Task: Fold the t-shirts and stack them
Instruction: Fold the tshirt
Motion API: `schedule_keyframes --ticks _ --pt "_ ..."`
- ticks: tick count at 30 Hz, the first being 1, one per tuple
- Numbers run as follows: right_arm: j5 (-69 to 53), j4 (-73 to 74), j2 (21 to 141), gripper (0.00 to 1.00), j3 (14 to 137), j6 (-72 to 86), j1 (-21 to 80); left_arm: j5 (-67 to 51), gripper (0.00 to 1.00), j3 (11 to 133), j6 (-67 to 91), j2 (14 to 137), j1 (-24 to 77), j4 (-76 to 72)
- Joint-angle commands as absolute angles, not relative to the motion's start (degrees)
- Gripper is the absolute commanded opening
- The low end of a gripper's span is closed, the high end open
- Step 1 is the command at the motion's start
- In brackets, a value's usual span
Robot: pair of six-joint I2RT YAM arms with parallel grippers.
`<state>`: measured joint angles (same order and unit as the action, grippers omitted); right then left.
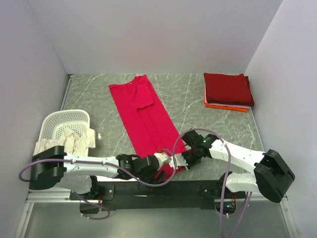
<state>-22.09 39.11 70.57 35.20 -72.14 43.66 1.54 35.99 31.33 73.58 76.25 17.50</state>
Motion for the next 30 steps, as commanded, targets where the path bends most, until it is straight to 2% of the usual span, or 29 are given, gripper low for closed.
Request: schedule_keyframes --ticks 1,12,17,22,26,30 --pt "-24.5 41.3 68.2 0.0 34.2 -71.9 44.0 9.8 0.75 39.7 26.6 76.5 80.0 14.1" --pt "-28.3 41.8 66.0 0.0 34.6 -70.8 41.1 19.6 0.71 44.2 29.3 82.4 84.5 19.9" --pt "-30.0 42.5 67.8 0.0 36.0 -70.8 36.6 21.2 0.75 39.3 31.6 71.1 85.3 15.8" --pt "-31.9 43.1 70.0 0.0 38.1 -70.2 34.7 15.0 0.75 35.1 28.0 63.7 85.4 9.1" --pt "-33.5 44.1 71.5 0.0 39.3 -70.2 33.6 10.4 0.74 35.9 25.5 67.4 88.1 9.1" --pt "-34.5 44.8 71.9 0.0 39.5 -70.4 32.8 13.7 0.73 39.9 25.5 73.9 91.4 13.2"
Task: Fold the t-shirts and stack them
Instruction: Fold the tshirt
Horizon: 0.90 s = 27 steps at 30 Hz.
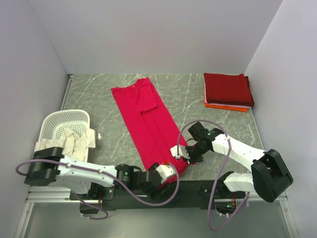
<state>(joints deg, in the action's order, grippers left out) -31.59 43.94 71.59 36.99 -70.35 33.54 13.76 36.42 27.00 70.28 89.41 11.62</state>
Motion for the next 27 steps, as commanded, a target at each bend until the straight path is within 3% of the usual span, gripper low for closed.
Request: schedule_keyframes --ticks 1,12,19,24,27 --pt "-34.7 45.0 71.9 0.0 39.6 -70.5 32.2 15.8 0.72 40.6 25.9 75.1 91.8 14.1" --pt "-37.0 46.4 71.8 0.0 39.2 -72.0 30.0 23.6 0.66 47.7 27.2 87.7 92.9 18.7" --pt "-37.7 47.0 71.6 0.0 39.2 -72.3 29.8 26.6 0.54 51.1 28.9 93.1 92.9 22.5" --pt "-38.8 48.0 70.9 0.0 39.5 -72.8 29.5 29.6 0.34 52.3 31.4 95.1 92.9 25.1" --pt "-39.0 48.4 70.6 0.0 39.9 -72.9 29.2 29.9 0.13 52.7 31.8 95.8 92.9 26.1"
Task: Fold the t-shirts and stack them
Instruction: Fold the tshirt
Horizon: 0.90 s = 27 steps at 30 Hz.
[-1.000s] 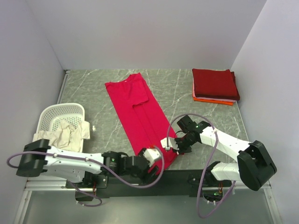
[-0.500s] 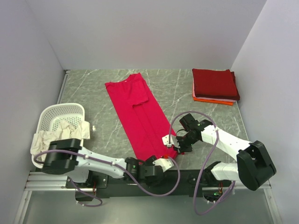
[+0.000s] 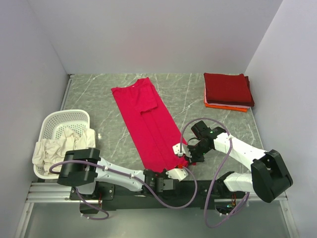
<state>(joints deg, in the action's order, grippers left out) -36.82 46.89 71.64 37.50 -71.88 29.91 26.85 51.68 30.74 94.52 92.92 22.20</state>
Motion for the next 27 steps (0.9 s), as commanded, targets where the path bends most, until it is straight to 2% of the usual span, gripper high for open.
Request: schedule_keyframes --ticks 1,3,9,15,21,22,27 --pt "-39.0 48.4 70.5 0.0 40.0 -72.9 29.1 30.0 0.06 52.7 31.7 95.9 92.9 26.0" --pt "-39.2 48.5 70.4 0.0 40.4 -72.3 28.8 29.5 0.01 52.4 31.1 94.8 93.2 25.1" --pt "-39.0 48.2 71.5 0.0 45.6 -67.8 28.6 29.2 0.0 51.9 29.6 87.9 93.0 24.3" --pt "-37.4 47.1 79.3 0.0 55.4 -61.6 28.6 26.2 0.0 48.3 28.6 77.3 86.3 19.7" --pt "-35.3 45.4 90.5 0.0 68.8 -54.2 28.5 20.0 0.0 43.6 25.4 66.6 69.6 13.8" --pt "-34.1 45.0 94.0 0.0 72.9 -53.0 28.6 18.2 0.0 43.0 24.1 65.4 64.0 12.8" --pt "-30.5 44.6 106.3 0.0 86.7 -47.3 28.6 10.8 0.0 43.9 21.1 67.6 48.1 8.1"
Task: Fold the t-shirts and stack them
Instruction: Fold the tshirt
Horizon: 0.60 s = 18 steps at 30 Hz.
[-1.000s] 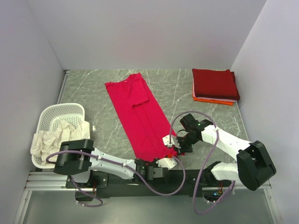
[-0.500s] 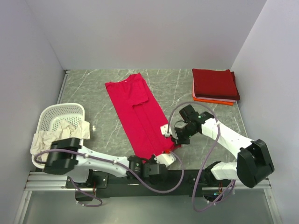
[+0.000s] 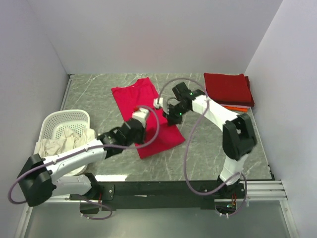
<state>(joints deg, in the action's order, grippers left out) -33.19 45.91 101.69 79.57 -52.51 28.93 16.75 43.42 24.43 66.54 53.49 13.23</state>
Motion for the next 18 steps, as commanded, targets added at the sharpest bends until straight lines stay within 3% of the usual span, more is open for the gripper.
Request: schedule_keyframes --ticks 1,7,18 --pt "-29.7 44.7 108.2 0.0 91.7 -46.5 28.6 9.8 0.0 44.6 20.0 69.9 43.8 7.7" --pt "-23.6 44.3 121.5 0.0 108.8 -41.9 28.5 4.9 0.0 51.3 17.2 82.8 31.8 3.8" --pt "-16.7 35.6 131.9 0.0 117.5 -36.0 28.5 1.6 0.0 60.9 13.9 94.0 24.1 3.9"
